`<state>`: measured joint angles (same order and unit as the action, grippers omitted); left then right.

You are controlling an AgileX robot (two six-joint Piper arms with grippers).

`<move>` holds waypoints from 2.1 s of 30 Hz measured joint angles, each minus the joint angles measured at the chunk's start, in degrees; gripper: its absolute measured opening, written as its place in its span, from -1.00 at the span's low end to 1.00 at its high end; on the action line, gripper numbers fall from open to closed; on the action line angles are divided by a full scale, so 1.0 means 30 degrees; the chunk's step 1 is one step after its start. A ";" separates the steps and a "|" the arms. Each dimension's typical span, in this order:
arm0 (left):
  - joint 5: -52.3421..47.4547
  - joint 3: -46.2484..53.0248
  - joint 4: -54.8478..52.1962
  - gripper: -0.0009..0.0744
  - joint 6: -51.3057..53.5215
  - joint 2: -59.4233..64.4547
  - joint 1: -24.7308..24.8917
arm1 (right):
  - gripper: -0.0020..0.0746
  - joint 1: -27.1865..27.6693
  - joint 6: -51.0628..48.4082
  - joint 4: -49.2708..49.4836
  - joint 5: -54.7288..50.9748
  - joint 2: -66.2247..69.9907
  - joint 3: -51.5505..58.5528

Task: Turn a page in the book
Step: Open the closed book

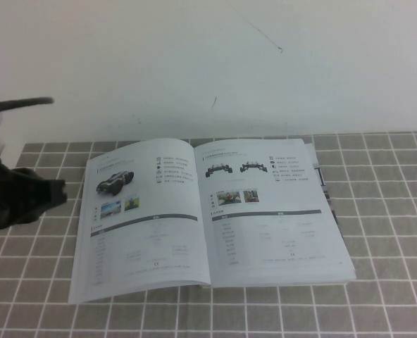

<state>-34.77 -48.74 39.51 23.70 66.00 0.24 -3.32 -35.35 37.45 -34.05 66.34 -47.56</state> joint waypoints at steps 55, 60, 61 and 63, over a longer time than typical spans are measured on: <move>-0.1445 -0.8091 -0.2935 -0.99 0.3950 1.2446 0.5495 | -0.92 -0.1740 -1.2622 1.1662 0.1858 1.0959 -0.2807; -0.1427 -0.8475 -0.3471 -0.99 0.3198 1.3547 0.5712 | -0.91 -0.1740 -1.2888 1.1662 0.1858 1.0959 -0.2807; -0.1427 -0.8475 -0.3487 -0.99 0.3197 1.3867 0.5712 | -0.91 -0.1740 -1.2978 1.1662 0.1858 1.0959 -0.2807; -0.1279 -0.8475 -0.3487 -0.99 0.3197 1.4621 0.5712 | -0.91 -0.1740 -1.3238 1.1662 0.1858 1.0959 -0.2807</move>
<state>-38.61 -74.17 29.05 33.29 109.86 17.37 -8.54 -75.07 72.43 -28.48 99.21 -55.98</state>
